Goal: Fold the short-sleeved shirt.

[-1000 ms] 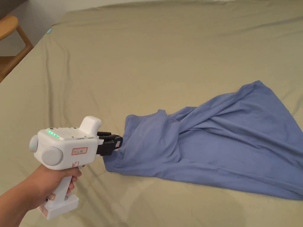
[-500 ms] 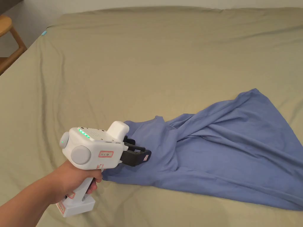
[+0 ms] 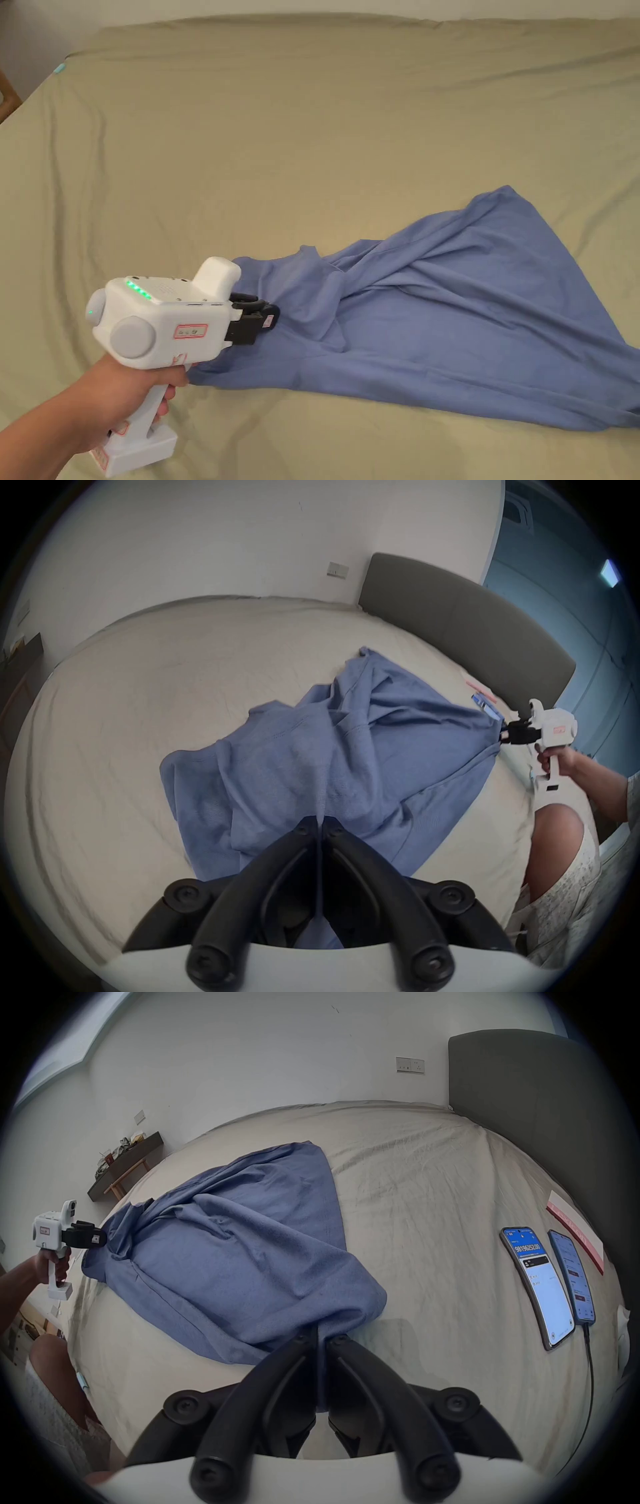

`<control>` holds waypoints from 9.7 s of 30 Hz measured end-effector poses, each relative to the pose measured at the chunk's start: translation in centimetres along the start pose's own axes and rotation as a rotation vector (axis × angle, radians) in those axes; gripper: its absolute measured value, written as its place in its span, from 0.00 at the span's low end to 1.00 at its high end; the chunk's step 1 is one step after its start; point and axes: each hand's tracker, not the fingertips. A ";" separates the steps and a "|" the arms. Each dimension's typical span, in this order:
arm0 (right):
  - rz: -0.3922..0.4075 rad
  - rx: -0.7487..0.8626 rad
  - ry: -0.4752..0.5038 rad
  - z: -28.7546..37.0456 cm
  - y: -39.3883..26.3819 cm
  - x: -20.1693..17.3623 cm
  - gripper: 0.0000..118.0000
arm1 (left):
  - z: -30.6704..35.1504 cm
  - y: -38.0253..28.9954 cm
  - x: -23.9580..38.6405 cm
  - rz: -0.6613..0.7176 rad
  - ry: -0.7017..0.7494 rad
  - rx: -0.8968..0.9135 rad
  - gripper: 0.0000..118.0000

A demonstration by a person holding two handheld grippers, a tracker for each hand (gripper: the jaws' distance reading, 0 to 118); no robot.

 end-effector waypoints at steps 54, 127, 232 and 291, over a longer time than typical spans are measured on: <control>-0.100 0.251 0.136 3.7 3.3 -0.6 0.03 | 7.7 -3.3 4.2 0.088 0.081 0.127 0.00; -0.081 0.448 0.163 11.2 8.4 -4.6 0.02 | 15.6 1.8 7.2 0.282 0.046 0.402 0.00; -0.201 0.501 0.325 12.2 12.5 -1.1 0.02 | 21.8 -0.5 6.4 0.232 -0.165 0.619 0.00; -0.081 0.080 0.161 10.3 -11.1 -0.2 0.02 | 17.4 -23.1 9.1 0.450 -0.098 0.138 0.00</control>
